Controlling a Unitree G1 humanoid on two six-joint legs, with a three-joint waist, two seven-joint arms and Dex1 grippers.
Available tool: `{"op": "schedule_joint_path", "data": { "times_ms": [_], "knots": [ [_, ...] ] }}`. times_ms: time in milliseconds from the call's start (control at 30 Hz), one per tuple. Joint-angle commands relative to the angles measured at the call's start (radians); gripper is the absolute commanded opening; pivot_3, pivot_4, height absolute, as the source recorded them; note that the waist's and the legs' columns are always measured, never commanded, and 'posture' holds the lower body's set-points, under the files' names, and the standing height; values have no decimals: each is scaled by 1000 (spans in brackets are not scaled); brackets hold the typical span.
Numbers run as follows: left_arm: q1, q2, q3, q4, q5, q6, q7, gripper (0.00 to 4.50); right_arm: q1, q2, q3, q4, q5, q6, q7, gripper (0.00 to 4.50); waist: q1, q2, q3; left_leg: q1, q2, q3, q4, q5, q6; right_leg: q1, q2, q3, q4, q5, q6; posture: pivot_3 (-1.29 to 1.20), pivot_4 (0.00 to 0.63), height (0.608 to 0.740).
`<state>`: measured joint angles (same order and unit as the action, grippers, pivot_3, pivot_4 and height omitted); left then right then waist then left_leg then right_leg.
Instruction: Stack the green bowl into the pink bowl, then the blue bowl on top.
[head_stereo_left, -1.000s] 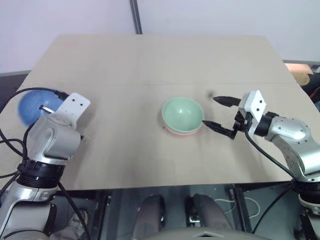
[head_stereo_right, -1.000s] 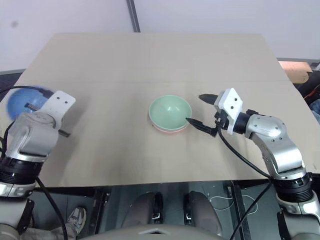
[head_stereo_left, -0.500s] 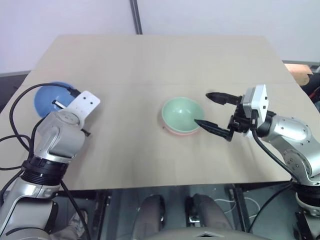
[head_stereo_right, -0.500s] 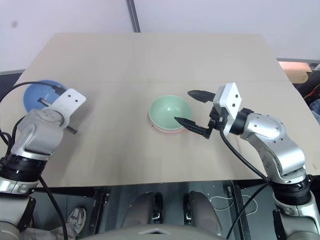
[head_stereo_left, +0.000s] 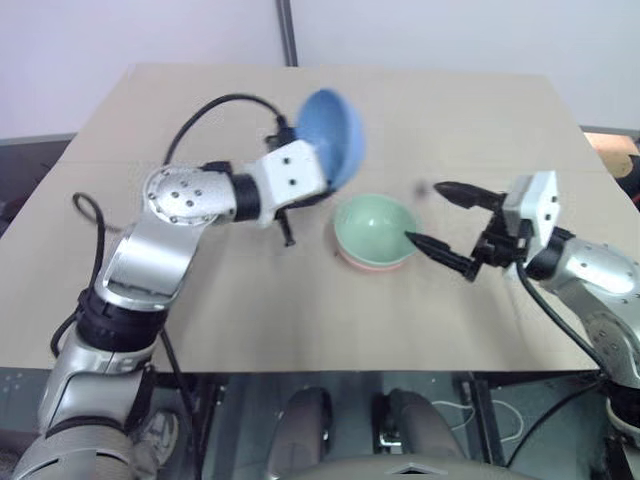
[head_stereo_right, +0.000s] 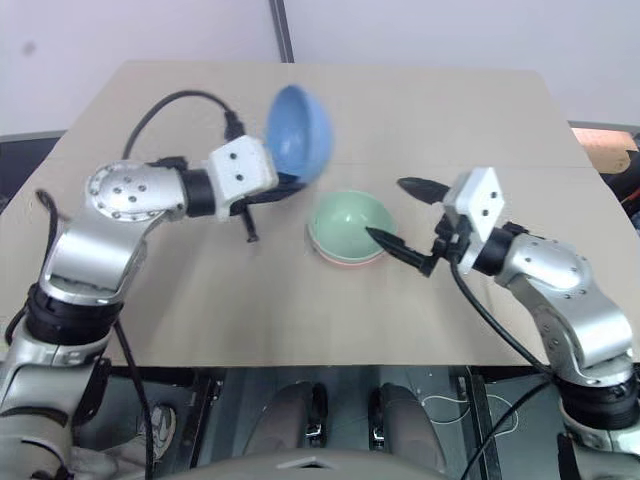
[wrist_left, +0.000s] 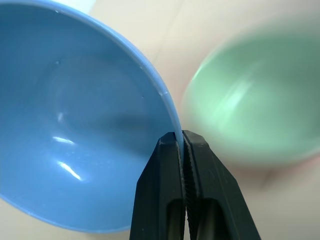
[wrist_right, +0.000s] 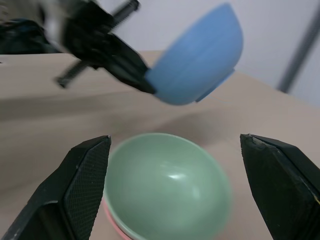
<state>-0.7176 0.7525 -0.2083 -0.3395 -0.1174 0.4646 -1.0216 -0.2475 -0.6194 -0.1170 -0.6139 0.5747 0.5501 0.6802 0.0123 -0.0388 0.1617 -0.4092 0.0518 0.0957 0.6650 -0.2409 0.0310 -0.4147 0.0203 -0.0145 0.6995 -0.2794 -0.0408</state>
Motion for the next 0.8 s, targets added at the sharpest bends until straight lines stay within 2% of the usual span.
{"op": "schedule_joint_path", "data": {
  "times_ms": [33, 133, 267, 367, 500, 533, 700, 800],
  "knots": [
    [-55, 14, -42, 78, -24, -182, -158, 37, 42, -21, -89, -104, 34, 21, -52, 4500, -10, 0, 0, 0, 0, 0, 0, 0, 0, 0, 1, 0, 0, 0, 0, 0, 150, 740],
    [-128, 37, -98, 204, 1, -330, -302, 37, 102, -29, -132, -166, 35, 36, -97, 4500, -16, 1, 0, 1, 1, -1, 2, 0, 0, 0, 2, 0, 3, -1, 2, 0, 150, 740],
    [-206, 13, -131, 371, 47, -488, -367, 37, 142, -25, -149, -206, 33, 42, -142, 4500, -22, 1, 1, 1, 1, -1, 4, 0, 0, 0, 3, 0, 5, -2, 4, 0, 150, 740],
    [-220, 2, -136, 403, 18, -540, -443, 806, 168, -26, -150, -226, 28, 40, -164, 4500, -22, 1, 1, 1, 1, -1, 5, 0, 1, 0, 3, 0, 5, -2, 4, 0, 150, 740],
    [-221, -18, -110, 387, -29, -540, -480, 2745, 188, -34, -154, -235, 30, 36, -177, 4500, -23, 1, 1, -1, 1, -1, 6, 0, 0, -1, 3, 0, 5, -3, 4, 0, 150, 740],
    [-220, -16, -100, 378, -40, -514, -477, 3109, 191, -37, -155, -234, 30, 36, -176, 4500, -23, 1, 1, -1, 1, -1, 6, 0, 0, -1, 3, 0, 5, -3, 4, 0, 150, 740],
    [-215, 7, -21, 320, -130, -252, -421, 3109, 212, -67, -141, -208, 18, 32, -147, 4500, -24, 1, 1, -1, 1, -2, 6, 0, 0, -1, 3, 0, 5, -3, 4, 0, 150, 740],
    [-187, 4, 60, 280, -154, -150, -313, 3109, 213, -55, -143, -174, 59, 24, -123, 4500, -25, 1, 1, -1, 1, -2, 6, 0, 0, -1, 3, 0, 5, -3, 4, 0, 150, 740]
  ]
}}
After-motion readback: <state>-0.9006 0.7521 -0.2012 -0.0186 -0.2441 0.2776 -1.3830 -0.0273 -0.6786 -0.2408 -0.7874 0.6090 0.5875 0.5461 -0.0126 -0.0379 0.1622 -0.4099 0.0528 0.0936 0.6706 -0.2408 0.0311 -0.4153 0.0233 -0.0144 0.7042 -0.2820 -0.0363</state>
